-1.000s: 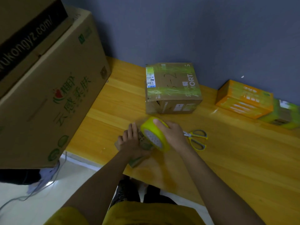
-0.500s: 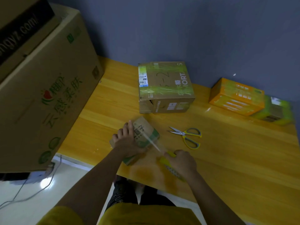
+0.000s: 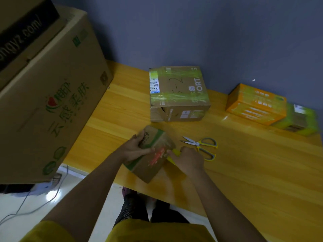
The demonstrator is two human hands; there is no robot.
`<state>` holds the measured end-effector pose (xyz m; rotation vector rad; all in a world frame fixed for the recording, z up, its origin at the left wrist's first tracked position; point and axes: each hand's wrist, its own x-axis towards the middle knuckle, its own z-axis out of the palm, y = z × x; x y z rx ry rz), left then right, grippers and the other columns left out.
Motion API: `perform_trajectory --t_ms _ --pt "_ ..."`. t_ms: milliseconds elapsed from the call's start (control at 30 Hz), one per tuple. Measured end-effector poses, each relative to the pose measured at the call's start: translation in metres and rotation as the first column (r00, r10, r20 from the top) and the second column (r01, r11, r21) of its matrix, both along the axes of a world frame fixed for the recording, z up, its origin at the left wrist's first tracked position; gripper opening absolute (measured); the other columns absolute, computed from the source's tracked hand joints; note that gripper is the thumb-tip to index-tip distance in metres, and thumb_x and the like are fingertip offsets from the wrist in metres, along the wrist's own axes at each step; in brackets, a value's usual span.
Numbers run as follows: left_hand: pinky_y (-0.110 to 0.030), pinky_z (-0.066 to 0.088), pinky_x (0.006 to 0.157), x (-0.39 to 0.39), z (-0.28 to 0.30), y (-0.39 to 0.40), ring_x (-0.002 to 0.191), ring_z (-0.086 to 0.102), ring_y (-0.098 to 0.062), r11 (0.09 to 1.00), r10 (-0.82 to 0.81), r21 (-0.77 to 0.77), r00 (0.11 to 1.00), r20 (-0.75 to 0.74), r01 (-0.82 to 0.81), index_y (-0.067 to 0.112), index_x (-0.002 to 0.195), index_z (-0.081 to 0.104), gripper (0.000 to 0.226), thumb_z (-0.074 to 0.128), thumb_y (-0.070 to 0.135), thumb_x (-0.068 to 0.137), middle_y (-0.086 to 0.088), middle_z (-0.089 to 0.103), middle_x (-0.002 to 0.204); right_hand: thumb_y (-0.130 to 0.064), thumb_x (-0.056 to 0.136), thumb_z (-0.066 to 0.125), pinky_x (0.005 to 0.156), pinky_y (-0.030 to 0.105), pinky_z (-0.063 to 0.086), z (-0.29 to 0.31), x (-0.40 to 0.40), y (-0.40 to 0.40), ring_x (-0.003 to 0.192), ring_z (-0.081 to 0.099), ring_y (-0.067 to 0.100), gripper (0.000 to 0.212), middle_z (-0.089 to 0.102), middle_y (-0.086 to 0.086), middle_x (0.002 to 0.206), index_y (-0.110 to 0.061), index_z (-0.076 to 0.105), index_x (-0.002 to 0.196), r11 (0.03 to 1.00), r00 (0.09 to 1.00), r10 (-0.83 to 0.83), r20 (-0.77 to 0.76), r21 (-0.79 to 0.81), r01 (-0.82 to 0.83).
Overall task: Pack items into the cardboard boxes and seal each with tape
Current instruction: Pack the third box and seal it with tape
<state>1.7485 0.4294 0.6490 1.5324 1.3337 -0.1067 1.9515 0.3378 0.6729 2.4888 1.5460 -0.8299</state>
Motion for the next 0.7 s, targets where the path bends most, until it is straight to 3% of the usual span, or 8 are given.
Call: perform_trajectory --t_ms 67,133,233,333,400,500,633,700 --pt "-0.03 0.041 0.098 -0.006 0.005 0.004 0.127 0.042 -0.022 0.997 0.061 -0.053 0.99 0.125 -0.054 0.033 0.152 0.02 0.085 0.065 0.052 0.082 0.001 0.03 0.151 -0.072 0.087 0.042 0.047 0.026 0.03 0.012 -0.001 0.013 0.063 0.054 0.018 0.059 0.048 0.0 0.068 -0.015 0.053 0.076 0.999 0.999 0.033 -0.01 0.005 -0.033" --pt "-0.023 0.034 0.099 -0.01 0.01 0.008 0.135 0.035 -0.016 0.998 0.057 -0.026 0.984 0.172 -0.053 0.026 0.148 0.033 0.068 0.063 0.04 0.089 0.005 0.027 0.155 -0.071 0.087 0.043 0.053 0.026 0.035 0.024 -0.008 0.026 0.082 0.062 0.024 0.064 0.06 0.005 0.083 -0.011 0.063 0.096 0.998 0.998 0.062 -0.009 0.001 -0.062" --pt "-0.03 0.039 0.104 -0.017 0.015 0.01 0.13 0.046 -0.021 0.988 0.061 0.132 0.983 0.171 -0.084 0.017 0.14 0.05 0.048 0.056 0.036 0.096 -0.004 0.045 0.145 -0.067 0.089 0.045 0.063 0.029 0.038 0.043 -0.021 0.044 0.091 0.062 0.028 0.063 0.065 0.009 0.098 -0.008 0.065 0.097 0.992 0.992 0.128 -0.023 -0.003 -0.128" --pt "-0.034 0.047 0.069 -0.024 0.013 0.008 0.089 0.061 -0.038 0.897 0.051 0.439 0.999 0.02 -0.054 0.02 0.127 0.063 0.037 0.048 0.038 0.098 -0.02 0.064 0.1 -0.074 0.074 0.06 0.055 0.031 0.027 0.06 -0.02 0.058 0.062 0.047 0.018 0.063 0.044 0.001 0.068 -0.013 0.045 0.066 0.993 0.94 0.113 -0.323 -0.005 -0.121" --pt "-0.036 0.043 0.069 -0.021 0.013 0.007 0.096 0.055 -0.036 0.813 0.177 0.579 0.971 -0.161 -0.053 0.017 0.125 0.06 0.033 0.046 0.033 0.099 -0.017 0.056 0.107 -0.078 0.059 0.068 0.06 0.032 0.031 0.061 -0.011 0.06 0.069 0.054 0.017 0.071 0.052 0.002 0.073 -0.01 0.055 0.073 0.994 0.831 0.112 -0.545 0.047 -0.103" --pt "-0.043 0.042 0.077 -0.01 0.016 0.005 0.112 0.046 -0.032 0.767 0.249 0.641 0.934 -0.255 -0.03 0.013 0.12 0.05 0.025 0.044 0.027 0.1 -0.012 0.048 0.121 -0.055 0.069 0.079 0.065 0.03 0.041 0.054 -0.001 0.053 0.074 0.062 0.014 0.054 0.065 0.005 0.08 -0.006 0.067 0.091 0.985 0.721 0.142 -0.678 0.168 -0.036" --pt "-0.048 0.023 0.112 -0.006 0.005 -0.013 0.141 0.026 -0.032 0.82 0.072 0.548 0.92 -0.384 0.165 0.014 0.148 0.022 0.079 0.031 0.066 0.09 -0.009 0.023 0.156 -0.043 0.075 0.076 0.064 0.029 0.042 0.042 -0.007 0.041 0.066 0.059 0.009 0.033 0.064 0.01 0.077 -0.011 0.068 0.083 0.963 0.638 0.086 -0.765 0.228 0.143" --pt "-0.058 0.016 0.113 -0.008 -0.003 -0.022 0.145 0.017 -0.037 0.798 -0.019 0.509 0.857 -0.516 0.324 0.005 0.152 0.011 0.115 0.02 0.087 0.07 -0.015 0.009 0.158 -0.046 0.076 0.076 0.063 0.03 0.042 0.037 -0.014 0.04 0.062 0.058 0.009 0.034 0.063 0.003 0.071 -0.013 0.07 0.082 0.94 0.636 0.05 -0.77 0.25 0.23"
